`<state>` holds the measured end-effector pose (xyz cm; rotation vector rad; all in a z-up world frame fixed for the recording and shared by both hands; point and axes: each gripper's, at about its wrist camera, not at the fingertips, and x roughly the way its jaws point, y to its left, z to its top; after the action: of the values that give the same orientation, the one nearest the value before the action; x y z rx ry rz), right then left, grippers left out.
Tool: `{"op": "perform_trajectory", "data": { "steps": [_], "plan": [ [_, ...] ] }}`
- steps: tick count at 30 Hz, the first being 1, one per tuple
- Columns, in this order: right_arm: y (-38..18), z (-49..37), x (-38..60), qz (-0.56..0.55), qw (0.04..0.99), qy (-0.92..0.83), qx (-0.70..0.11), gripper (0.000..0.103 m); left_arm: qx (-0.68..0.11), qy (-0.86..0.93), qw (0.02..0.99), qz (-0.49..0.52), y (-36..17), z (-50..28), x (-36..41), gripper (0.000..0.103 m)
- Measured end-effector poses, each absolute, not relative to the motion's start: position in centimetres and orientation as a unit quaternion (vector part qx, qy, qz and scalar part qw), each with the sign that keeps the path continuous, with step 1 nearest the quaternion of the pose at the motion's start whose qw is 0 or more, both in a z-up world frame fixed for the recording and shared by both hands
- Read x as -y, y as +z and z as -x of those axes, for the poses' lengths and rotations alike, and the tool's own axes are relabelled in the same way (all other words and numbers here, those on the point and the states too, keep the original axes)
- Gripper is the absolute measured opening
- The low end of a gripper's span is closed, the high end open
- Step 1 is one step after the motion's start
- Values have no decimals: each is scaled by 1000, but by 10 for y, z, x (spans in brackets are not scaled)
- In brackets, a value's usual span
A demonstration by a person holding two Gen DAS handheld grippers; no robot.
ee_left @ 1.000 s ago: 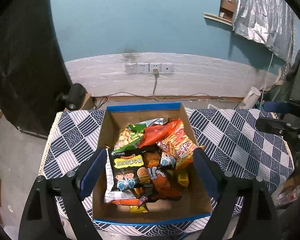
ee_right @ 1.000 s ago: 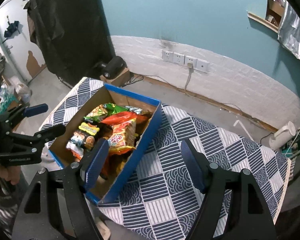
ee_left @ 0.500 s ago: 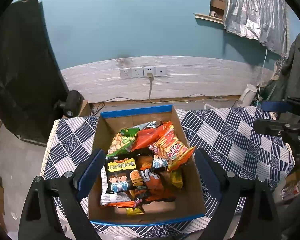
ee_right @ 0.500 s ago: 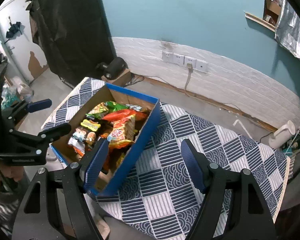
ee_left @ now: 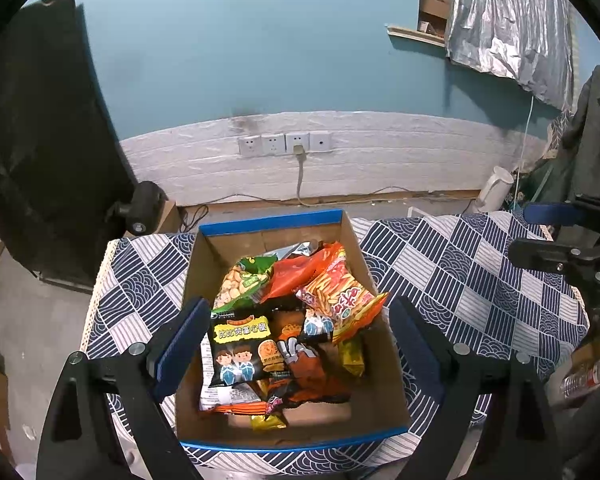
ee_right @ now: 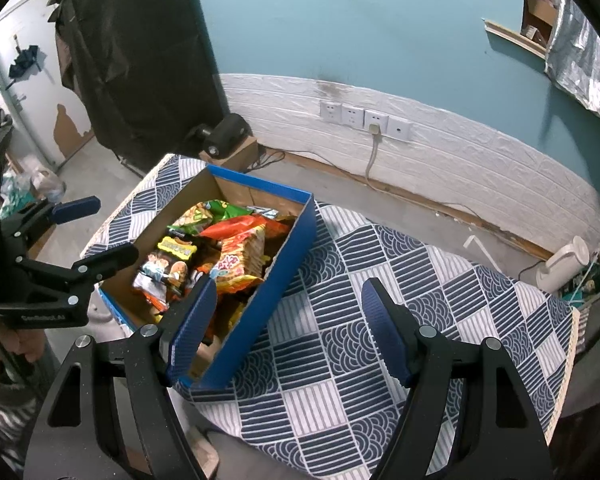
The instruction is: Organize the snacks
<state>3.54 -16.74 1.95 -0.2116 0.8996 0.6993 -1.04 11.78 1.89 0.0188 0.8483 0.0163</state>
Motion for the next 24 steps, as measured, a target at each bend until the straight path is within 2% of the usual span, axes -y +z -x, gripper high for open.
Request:
{"op": "perform_trajectory", "data": {
  "steps": [24],
  "plan": [
    [20,-35,169,101,837,330,-426,74,-412,5,911,-14,22,13,-112,92]
  ]
}}
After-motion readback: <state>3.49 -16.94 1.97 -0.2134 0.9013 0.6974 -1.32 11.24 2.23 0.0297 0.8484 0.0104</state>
